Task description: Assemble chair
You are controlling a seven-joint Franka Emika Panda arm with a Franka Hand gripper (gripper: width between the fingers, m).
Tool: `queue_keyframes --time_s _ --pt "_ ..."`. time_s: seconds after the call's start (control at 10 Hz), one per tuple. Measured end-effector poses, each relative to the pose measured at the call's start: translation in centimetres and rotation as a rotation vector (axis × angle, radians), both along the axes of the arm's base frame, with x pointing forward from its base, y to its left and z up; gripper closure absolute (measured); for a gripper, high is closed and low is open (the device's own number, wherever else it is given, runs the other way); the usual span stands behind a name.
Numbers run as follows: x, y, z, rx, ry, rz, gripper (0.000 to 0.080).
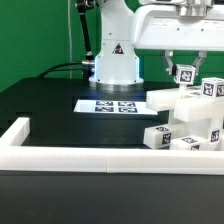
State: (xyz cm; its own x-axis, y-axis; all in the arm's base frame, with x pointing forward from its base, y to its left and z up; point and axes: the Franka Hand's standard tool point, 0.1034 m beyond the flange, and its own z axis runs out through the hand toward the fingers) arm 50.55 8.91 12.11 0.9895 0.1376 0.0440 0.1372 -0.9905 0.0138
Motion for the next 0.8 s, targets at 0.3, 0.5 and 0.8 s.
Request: queue_keyframes --time_s 0.3,0.5,0.8 --pt "0.02 -0.02 -0.21 -0.002 0.002 0.005 0.0515" --pt "0.07 -0.12 -0.40 -0.004 0.000 0.007 0.0515" --pt "0.45 -0.43 -0.60 -0.007 -0.017 0.020 0.0514"
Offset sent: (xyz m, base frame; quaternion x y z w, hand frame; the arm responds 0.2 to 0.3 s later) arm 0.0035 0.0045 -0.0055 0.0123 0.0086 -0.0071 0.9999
